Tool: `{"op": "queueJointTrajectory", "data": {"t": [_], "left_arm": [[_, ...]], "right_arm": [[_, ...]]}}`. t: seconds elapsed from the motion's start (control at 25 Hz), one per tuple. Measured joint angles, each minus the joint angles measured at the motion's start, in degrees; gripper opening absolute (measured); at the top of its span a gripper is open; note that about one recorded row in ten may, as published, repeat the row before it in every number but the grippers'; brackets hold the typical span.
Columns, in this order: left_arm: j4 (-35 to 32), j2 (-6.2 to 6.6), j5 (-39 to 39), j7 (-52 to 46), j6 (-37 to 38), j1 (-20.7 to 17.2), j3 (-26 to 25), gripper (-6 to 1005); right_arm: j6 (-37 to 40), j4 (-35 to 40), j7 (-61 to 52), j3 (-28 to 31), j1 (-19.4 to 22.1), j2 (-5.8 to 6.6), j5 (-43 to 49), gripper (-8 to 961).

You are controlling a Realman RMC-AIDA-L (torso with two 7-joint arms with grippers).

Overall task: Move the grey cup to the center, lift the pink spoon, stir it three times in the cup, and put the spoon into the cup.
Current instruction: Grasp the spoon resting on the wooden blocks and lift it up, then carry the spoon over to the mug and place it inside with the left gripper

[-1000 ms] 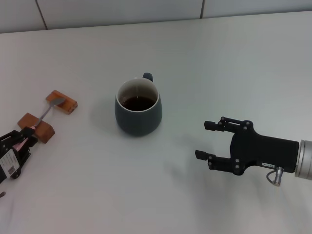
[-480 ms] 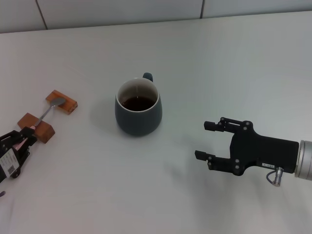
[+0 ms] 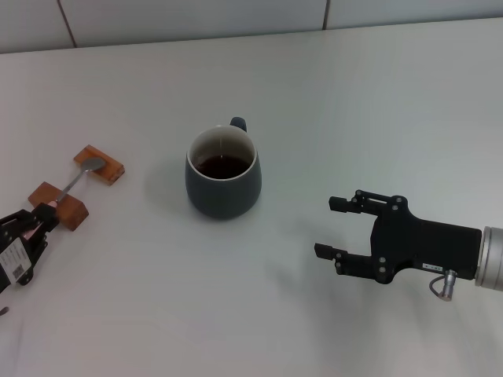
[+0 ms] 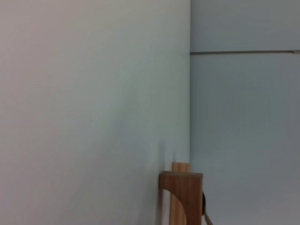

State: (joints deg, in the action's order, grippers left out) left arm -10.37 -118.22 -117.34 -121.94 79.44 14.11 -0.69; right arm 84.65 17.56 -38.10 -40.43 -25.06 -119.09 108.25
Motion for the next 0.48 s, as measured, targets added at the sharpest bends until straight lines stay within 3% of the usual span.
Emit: {"op": "queueJointTrajectory", "data": {"t": [0.48], "left_arm": [[0.05,-0.12,0.13,3.58,4.6,1.1,-0.53,140]], "right_arm": [[-0.27,-0.24,-0.13,-0.09,-0.44,0.0,0.21,742]]}}
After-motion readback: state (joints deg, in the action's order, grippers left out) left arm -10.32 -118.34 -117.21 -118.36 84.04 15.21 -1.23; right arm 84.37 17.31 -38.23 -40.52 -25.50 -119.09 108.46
